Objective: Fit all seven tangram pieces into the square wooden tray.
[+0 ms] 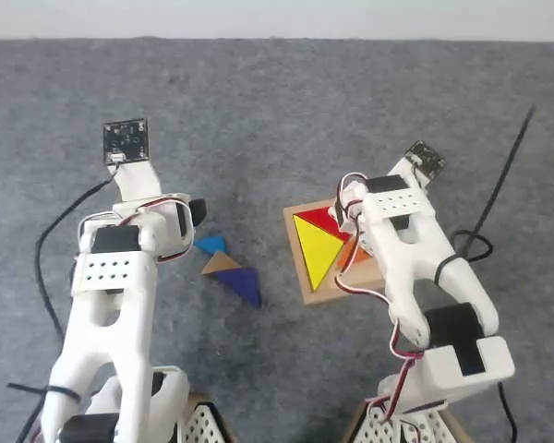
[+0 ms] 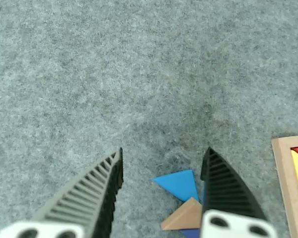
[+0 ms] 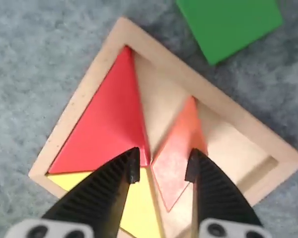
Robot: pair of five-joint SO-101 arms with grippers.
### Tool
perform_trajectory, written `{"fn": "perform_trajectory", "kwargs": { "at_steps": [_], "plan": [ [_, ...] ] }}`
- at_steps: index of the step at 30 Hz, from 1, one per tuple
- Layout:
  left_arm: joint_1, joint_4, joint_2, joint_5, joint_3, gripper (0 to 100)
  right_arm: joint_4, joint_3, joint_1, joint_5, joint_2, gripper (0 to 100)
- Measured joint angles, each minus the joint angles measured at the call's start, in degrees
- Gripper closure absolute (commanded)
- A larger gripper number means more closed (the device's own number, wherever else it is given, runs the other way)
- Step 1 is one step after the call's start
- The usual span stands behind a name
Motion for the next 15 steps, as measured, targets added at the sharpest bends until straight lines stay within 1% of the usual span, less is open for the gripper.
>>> {"fn": "perform_trajectory", "kwargs": {
  "at_steps": [4,7,11,13,15],
  "plan": [
    [0.0,0.0,0.0,0.0,0.0,75,2.7,-0.4,0.4,0.5,-0.8,82.4],
    [0.0,0.0,0.0,0.0,0.0,75,4.7,-0.3,0.4,6.3,-2.5,82.4],
    [0.0,0.0,0.0,0.0,0.0,75,4.7,-0.2,0.4,15.3,-3.3,82.4],
    [0.0,0.0,0.0,0.0,0.0,75,4.7,-0.2,0.4,20.0,-3.3,85.7],
    [0.0,0.0,0.0,0.0,0.0,75,4.7,-0.2,0.4,22.0,-3.3,87.6]
  ]
}}
